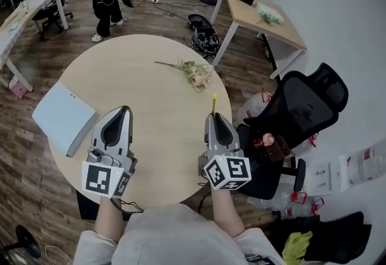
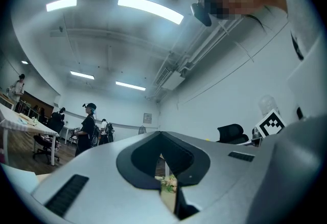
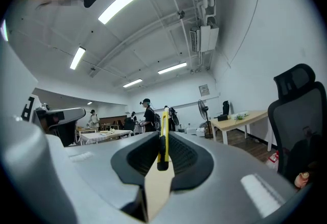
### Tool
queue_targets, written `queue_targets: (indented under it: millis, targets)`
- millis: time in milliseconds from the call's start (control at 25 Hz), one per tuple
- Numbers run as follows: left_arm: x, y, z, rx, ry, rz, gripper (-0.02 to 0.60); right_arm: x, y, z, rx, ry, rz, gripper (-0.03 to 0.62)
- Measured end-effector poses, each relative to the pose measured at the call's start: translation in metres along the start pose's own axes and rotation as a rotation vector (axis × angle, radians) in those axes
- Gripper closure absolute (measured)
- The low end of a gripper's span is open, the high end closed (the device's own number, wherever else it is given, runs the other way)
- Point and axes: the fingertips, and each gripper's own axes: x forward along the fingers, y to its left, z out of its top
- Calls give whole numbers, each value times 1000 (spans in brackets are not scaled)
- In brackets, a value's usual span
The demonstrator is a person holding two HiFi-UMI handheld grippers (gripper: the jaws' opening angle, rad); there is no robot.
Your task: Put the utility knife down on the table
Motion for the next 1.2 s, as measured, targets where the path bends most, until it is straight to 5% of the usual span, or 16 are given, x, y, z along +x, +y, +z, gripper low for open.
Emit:
queue_targets:
  millis: [1200]
  targets:
    - [1,84,-99,-144,157,89,574,77,-4,-229,112,559,-45,530]
